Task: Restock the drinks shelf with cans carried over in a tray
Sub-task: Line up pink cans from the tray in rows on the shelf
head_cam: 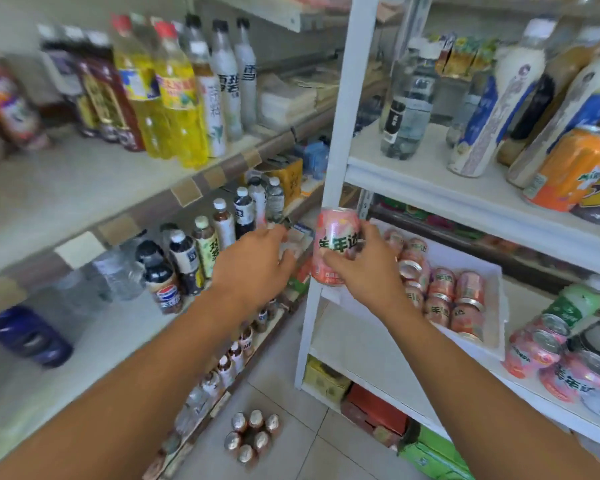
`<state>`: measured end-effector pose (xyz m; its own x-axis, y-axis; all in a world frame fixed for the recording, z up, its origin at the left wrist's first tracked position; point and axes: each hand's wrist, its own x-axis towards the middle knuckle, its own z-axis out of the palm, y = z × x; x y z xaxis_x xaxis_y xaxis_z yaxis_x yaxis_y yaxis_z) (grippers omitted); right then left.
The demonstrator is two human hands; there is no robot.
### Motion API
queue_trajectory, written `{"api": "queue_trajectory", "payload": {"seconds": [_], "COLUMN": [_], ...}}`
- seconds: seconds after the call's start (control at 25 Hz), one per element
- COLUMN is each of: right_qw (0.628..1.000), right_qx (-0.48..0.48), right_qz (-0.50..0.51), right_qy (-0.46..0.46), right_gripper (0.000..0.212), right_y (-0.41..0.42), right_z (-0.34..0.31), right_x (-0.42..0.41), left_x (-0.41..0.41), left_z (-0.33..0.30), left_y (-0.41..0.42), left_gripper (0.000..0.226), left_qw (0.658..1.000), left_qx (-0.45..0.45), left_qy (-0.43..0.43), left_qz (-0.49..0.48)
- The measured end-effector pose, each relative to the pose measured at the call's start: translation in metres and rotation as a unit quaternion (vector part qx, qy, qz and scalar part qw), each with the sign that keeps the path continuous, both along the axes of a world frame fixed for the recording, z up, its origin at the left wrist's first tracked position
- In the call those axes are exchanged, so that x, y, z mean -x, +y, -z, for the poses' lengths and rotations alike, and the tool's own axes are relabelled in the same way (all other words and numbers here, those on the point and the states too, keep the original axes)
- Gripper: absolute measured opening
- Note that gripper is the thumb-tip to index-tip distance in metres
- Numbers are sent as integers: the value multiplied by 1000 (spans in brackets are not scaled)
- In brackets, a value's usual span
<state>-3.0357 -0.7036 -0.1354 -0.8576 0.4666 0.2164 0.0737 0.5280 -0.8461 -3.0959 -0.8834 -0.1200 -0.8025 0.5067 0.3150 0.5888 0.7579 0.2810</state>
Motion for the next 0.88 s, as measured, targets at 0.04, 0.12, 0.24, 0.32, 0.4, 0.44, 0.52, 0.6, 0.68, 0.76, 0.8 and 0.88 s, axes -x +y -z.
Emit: {"api": "queue_trajectory", "payload": {"seconds": [0.04,0.12,0.24,0.32,0.4,0.44,0.52,0.6,0.68,0.76,0.8,0.88], "right_qw": [1000,997,990,982,973,967,954,944,930,915,908,899], "right_qx": [-5,-15,-16,-12,-10,-10,-14,-18,-22,-25,-25,-28], "right_qz": [-21,-67,-134,-178,-220,-243,-285,-313,-352,-388,-403,-424], "right_qy": [14,28,51,67,74,78,90,100,108,109,109,108], "right_gripper": [52,52,60,62,62,62,61,60,60,62,62,62], "right_y": [-18,-54,-100,-132,-163,-178,-208,-233,-260,-289,-306,-339], "right_z": [-7,-23,-42,-56,-66,-70,-77,-84,-91,-95,-97,-99], "right_x": [5,14,26,33,41,45,50,54,55,52,48,38], "left_x": [0,-2,-8,-14,-21,-25,-35,-46,-61,-77,-86,-104], "left_z": [-7,-21,-43,-58,-71,-75,-82,-87,-92,-97,-99,-102], "left_y": [-19,-56,-110,-148,-183,-198,-223,-242,-266,-296,-312,-341], "left_gripper": [31,31,29,29,31,32,32,31,31,33,34,36], "left_qw": [1000,998,991,983,972,966,951,936,919,900,891,878], "left_qx": [2,-1,3,8,9,6,10,15,11,9,9,5], "left_qy": [11,34,66,85,95,96,96,100,105,97,93,91], "left_qz": [-18,-55,-115,-162,-214,-241,-294,-336,-380,-424,-445,-471]}}
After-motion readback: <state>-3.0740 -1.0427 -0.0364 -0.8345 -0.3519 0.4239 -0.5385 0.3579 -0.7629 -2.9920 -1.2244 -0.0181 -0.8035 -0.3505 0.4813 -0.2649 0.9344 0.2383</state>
